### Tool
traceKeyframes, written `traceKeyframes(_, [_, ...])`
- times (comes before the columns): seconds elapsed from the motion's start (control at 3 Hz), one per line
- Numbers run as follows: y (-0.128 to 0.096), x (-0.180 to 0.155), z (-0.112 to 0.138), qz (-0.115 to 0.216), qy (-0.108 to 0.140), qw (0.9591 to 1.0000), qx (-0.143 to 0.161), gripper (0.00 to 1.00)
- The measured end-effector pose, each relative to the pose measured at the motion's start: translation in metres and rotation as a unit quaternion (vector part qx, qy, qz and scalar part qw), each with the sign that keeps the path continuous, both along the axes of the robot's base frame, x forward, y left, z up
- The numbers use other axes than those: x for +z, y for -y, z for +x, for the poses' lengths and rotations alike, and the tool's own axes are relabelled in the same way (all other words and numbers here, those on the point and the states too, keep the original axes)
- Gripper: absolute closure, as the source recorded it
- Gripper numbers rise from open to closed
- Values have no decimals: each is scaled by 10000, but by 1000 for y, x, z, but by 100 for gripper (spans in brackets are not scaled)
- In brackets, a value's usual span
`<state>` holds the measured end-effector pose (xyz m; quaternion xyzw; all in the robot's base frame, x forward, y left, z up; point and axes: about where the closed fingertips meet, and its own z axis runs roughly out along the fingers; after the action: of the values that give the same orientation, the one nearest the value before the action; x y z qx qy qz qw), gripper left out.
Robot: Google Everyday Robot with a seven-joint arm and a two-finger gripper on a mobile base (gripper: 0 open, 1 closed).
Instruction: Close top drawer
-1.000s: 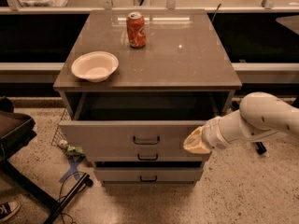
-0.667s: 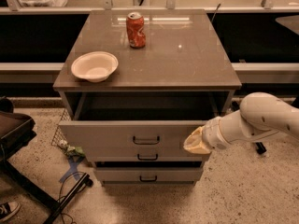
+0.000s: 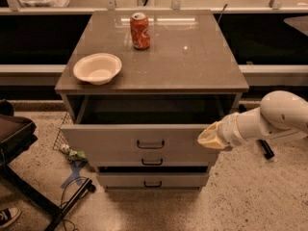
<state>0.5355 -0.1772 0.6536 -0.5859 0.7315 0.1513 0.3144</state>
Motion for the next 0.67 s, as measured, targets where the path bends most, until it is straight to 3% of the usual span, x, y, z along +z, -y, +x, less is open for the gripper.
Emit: traceKeyframes(0.67, [32,-1,40,142,94,9996,-209,100])
